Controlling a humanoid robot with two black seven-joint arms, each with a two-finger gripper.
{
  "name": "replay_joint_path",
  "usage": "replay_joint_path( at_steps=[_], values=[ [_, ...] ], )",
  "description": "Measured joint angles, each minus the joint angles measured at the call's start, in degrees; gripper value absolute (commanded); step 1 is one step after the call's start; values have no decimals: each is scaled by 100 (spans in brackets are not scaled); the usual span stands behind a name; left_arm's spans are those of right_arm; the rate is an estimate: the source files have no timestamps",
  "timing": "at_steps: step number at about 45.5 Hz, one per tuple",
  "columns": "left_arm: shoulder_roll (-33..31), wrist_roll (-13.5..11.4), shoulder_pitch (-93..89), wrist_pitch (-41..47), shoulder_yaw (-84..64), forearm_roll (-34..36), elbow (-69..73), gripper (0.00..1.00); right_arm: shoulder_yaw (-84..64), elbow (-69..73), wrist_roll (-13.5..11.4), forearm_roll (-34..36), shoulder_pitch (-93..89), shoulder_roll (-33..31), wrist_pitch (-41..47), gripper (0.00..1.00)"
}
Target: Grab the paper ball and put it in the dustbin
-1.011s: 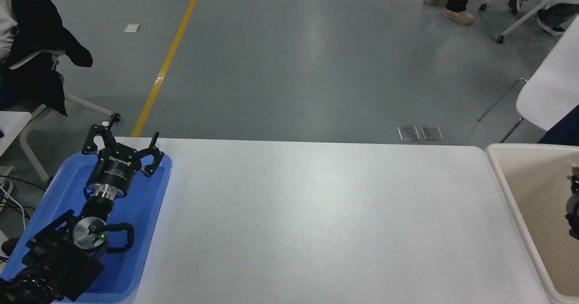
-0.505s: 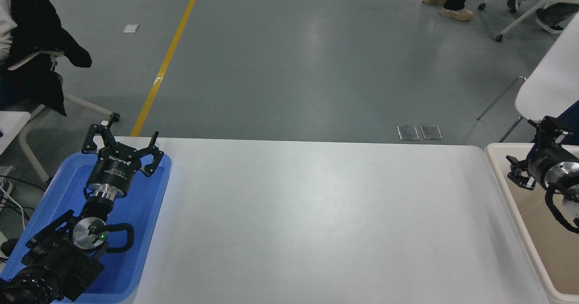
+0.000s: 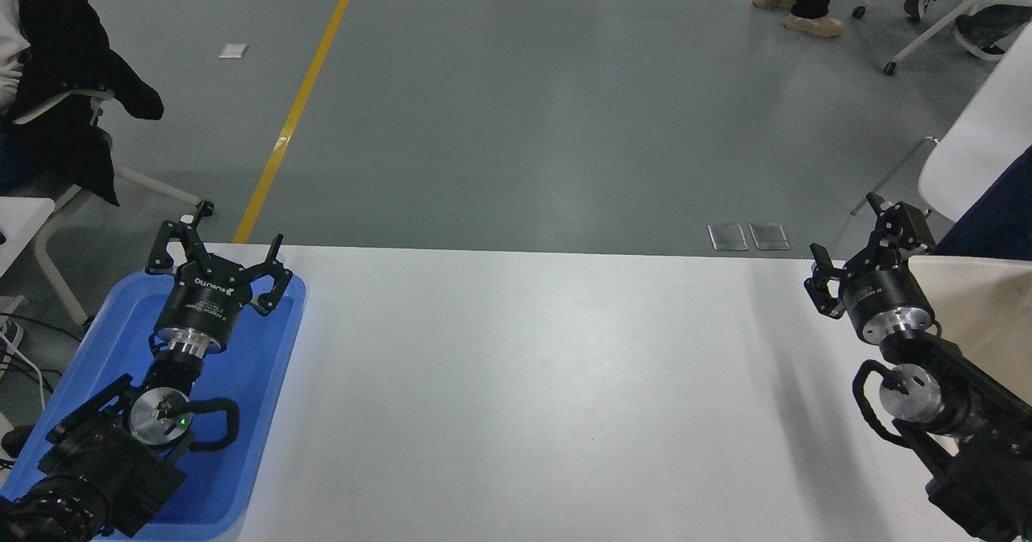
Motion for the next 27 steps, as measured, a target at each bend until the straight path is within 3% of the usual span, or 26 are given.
replay_joint_path(
  at_steps=[27],
  values=[
    [-3, 8, -5, 0, 0, 2, 0, 100, 267, 630, 216, -412, -358, 421, -316, 100]
  ],
)
